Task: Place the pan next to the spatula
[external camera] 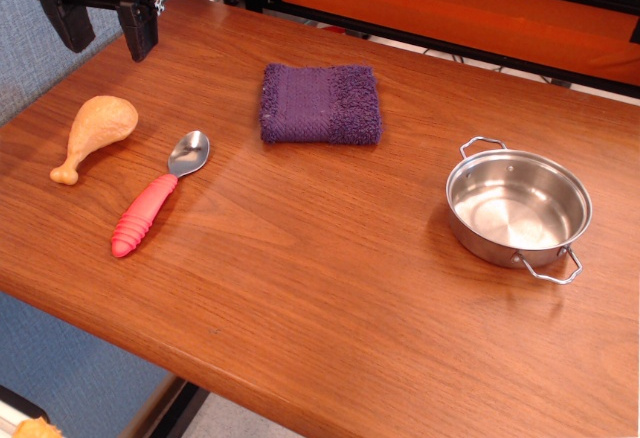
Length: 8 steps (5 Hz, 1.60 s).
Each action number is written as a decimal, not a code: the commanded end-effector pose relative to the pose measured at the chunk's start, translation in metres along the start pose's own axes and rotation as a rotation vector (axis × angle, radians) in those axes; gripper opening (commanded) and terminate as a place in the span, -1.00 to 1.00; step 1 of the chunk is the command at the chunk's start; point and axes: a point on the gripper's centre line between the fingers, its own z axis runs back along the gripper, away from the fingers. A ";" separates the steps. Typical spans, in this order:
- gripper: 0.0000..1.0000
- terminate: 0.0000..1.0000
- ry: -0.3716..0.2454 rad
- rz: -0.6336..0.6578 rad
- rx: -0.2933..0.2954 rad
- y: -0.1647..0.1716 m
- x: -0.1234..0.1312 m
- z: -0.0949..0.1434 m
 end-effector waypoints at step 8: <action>1.00 -1.00 -0.047 -0.112 -0.055 -0.257 -0.002 -0.003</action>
